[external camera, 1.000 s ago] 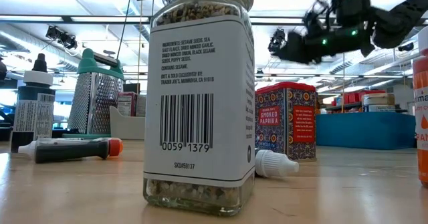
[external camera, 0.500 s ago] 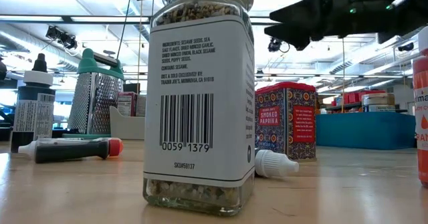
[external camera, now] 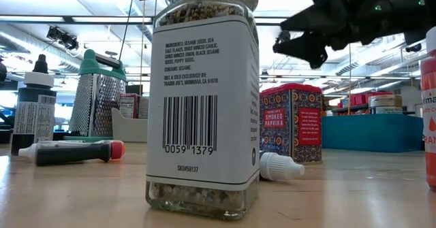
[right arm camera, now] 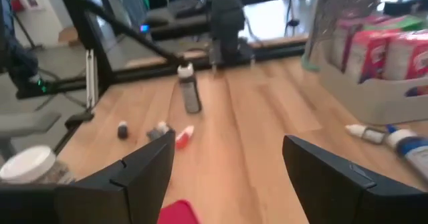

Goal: Pick & Place Kitchen Items
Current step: Put the red seasoning can into the blue bin

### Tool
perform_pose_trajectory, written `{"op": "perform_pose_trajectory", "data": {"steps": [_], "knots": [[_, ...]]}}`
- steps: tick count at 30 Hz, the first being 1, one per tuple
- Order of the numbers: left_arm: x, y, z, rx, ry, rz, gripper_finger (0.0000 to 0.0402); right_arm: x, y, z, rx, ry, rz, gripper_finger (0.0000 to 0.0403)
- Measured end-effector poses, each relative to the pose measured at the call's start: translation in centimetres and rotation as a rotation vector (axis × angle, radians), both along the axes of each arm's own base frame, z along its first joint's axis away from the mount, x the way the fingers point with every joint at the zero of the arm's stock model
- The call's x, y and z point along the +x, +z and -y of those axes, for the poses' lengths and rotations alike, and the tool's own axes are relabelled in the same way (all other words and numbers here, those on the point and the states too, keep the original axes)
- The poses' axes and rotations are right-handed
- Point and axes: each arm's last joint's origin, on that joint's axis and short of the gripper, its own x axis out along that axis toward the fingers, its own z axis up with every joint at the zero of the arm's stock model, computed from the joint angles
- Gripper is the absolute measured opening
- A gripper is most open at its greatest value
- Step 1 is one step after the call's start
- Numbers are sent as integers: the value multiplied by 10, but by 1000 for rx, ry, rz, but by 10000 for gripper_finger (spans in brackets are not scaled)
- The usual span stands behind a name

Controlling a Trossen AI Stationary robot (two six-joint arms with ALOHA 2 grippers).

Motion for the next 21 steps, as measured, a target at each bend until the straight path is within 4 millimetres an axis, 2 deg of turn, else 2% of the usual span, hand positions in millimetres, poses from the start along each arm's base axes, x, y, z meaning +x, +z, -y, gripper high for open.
{"op": "perform_pose_trajectory", "data": {"steps": [4, 8, 14, 17, 21], "knots": [[0, 0, 0, 0, 0, 0, 316, 18, 12, -11, 19, 20, -65, 288], [0, 0, 0, 0, 0, 1, 316, 37, 44, -18, 85, -13, -243, 288], [0, 0, 0, 0, 0, 1, 316, 44, 80, -25, 251, -137, -521, 288], [0, 0, 0, 0, 0, 1, 316, 48, 80, -28, 384, -184, -585, 288], [0, 5, 0, 5, -2, 44, 316, 50, 61, -32, 543, -242, -733, 288]]}}
